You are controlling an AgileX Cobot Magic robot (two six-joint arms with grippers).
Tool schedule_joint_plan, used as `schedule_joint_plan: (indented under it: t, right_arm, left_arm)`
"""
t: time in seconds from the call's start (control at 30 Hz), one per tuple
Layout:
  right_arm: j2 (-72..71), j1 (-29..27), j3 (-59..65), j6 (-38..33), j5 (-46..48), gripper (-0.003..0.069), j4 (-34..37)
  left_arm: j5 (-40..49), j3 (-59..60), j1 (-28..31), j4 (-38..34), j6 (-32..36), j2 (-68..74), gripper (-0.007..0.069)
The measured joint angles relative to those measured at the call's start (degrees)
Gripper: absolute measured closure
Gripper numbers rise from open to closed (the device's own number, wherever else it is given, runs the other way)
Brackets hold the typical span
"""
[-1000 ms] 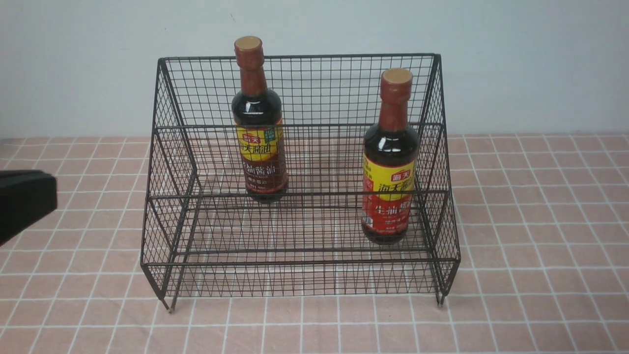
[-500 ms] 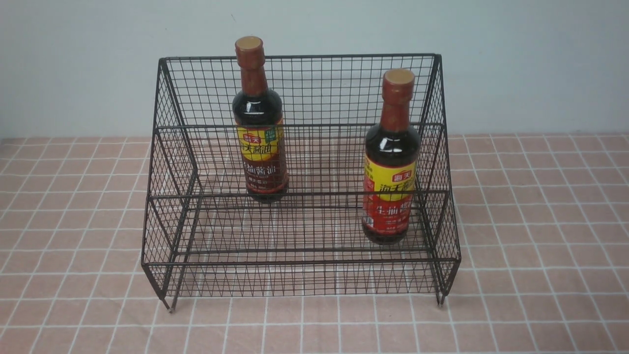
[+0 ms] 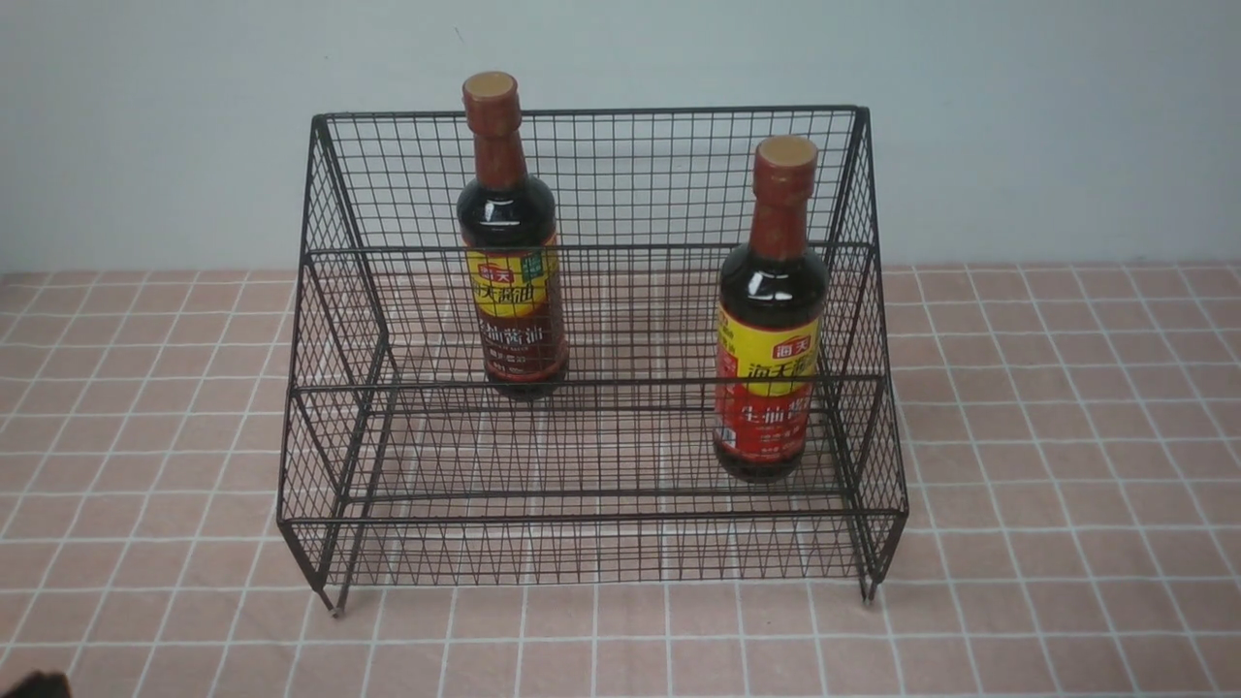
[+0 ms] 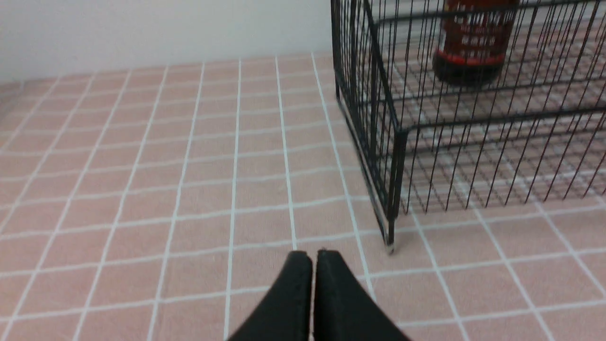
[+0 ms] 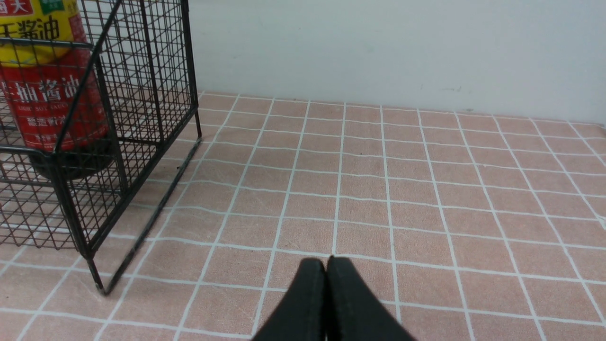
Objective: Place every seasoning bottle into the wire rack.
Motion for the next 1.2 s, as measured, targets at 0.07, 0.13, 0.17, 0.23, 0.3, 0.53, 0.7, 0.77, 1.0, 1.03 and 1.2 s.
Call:
schedule_joint_plan:
  t: [0.07, 0.13, 0.17, 0.23, 0.3, 0.53, 0.7, 0.77, 1.0, 1.03, 1.2]
  right_arm:
    - [0.0, 0.0, 0.0, 0.0, 0.1, 0.0673, -0.1]
    - [0.0, 0.0, 0.0, 0.0, 0.1, 0.0673, -0.3]
    - [0.0, 0.0, 0.0, 0.0, 0.1, 0.0673, -0.3]
    - [0.0, 0.0, 0.0, 0.0, 0.1, 0.0673, -0.3]
    - [0.0, 0.0, 0.0, 0.0, 0.1, 0.0673, -0.3]
    - [0.0, 0.0, 0.0, 0.0, 0.1, 0.0673, -0.3]
    - [0.0, 0.0, 0.0, 0.0, 0.1, 0.0673, -0.3]
    - [0.0, 0.0, 0.0, 0.0, 0.1, 0.0673, -0.3]
    - [0.0, 0.0, 0.0, 0.0, 0.1, 0.0673, -0.3]
    - [0.0, 0.0, 0.0, 0.0, 0.1, 0.0673, -0.3]
    - [0.0, 0.0, 0.0, 0.0, 0.1, 0.0673, -0.3]
  left_arm:
    - [-0.3, 1.9, 0.0, 0.1, 0.1, 0.0, 0.0631]
    - [-1.7, 2.1, 0.0, 0.0, 0.1, 0.0, 0.0631]
    - [-2.3, 2.2, 0.0, 0.0, 0.2, 0.0, 0.0631]
    - [-3.0, 2.4, 0.0, 0.0, 0.2, 0.0, 0.0631]
    - [-3.1, 2.4, 0.0, 0.0, 0.2, 0.0, 0.0631]
    - [-3.2, 2.4, 0.0, 0.0, 0.2, 0.0, 0.0631]
    - [-3.2, 2.4, 0.0, 0.0, 0.2, 0.0, 0.0631]
    - [-3.2, 2.4, 0.0, 0.0, 0.2, 0.0, 0.0631]
    - [-3.2, 2.4, 0.0, 0.0, 0.2, 0.0, 0.0631]
    - [-3.2, 2.4, 0.0, 0.0, 0.2, 0.0, 0.0631]
    - [-3.2, 2.4, 0.0, 0.0, 0.2, 0.0, 0.0631]
